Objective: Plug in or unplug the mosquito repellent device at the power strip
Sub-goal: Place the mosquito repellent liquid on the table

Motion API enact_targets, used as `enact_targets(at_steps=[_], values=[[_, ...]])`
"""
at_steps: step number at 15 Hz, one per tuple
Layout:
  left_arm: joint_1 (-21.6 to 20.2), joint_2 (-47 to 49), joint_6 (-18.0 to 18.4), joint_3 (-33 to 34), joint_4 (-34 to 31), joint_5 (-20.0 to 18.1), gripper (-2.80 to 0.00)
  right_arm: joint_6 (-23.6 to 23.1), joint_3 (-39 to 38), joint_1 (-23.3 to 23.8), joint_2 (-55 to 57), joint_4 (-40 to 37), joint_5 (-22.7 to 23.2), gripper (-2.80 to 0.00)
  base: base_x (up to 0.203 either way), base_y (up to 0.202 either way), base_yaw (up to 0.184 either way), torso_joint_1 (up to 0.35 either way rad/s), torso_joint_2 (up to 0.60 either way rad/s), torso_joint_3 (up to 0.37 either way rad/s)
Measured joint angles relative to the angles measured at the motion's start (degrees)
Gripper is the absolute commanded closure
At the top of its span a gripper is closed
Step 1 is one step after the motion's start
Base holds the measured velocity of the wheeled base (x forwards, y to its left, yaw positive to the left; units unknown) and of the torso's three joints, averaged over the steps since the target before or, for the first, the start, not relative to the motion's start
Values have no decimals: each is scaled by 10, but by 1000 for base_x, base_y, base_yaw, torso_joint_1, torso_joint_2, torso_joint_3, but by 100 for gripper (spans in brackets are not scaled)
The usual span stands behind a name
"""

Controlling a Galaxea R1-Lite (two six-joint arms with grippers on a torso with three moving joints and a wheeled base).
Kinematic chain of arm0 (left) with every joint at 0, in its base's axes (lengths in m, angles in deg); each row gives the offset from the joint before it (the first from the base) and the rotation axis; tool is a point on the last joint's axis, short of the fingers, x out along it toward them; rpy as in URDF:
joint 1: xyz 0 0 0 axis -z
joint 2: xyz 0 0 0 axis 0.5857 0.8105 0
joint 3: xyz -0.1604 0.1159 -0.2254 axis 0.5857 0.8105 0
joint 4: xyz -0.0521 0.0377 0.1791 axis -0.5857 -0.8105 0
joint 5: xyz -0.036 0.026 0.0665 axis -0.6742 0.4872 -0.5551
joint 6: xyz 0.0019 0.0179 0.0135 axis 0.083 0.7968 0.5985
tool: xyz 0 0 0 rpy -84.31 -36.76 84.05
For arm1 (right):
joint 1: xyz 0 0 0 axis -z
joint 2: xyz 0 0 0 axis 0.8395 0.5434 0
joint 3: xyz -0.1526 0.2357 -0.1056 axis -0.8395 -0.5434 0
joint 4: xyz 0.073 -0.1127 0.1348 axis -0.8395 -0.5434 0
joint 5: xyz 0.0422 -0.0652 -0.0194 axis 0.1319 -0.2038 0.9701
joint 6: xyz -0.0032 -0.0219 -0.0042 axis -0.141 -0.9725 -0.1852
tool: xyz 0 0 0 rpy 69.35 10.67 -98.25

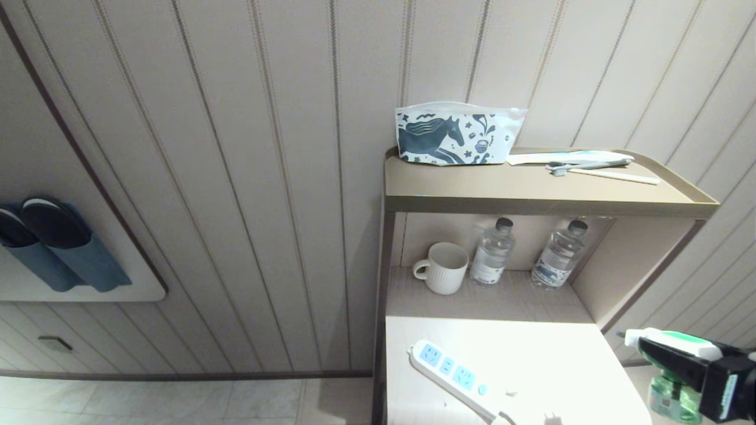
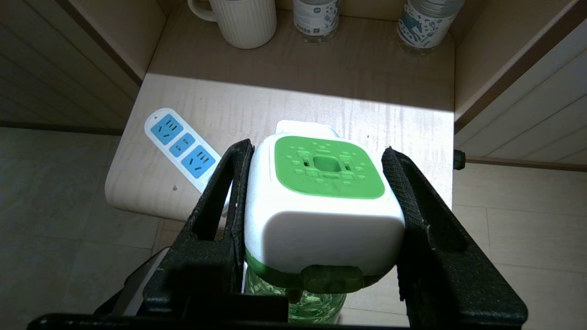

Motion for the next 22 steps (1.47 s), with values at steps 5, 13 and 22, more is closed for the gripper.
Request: enact_targets(at_steps=[5,13,22], values=[[0,0,0,0,0,0,0,1,0,1,-8,0,0,0,0,0,0,0,0,0],[0,0,0,0,0,0,0,2,-6,1,-24,0,-1,0,0,0,0,-107,237,120],[0,0,0,0,0,0,0,2,0,0,-69,-3,-3,0,0,0,0,-206,447,237]])
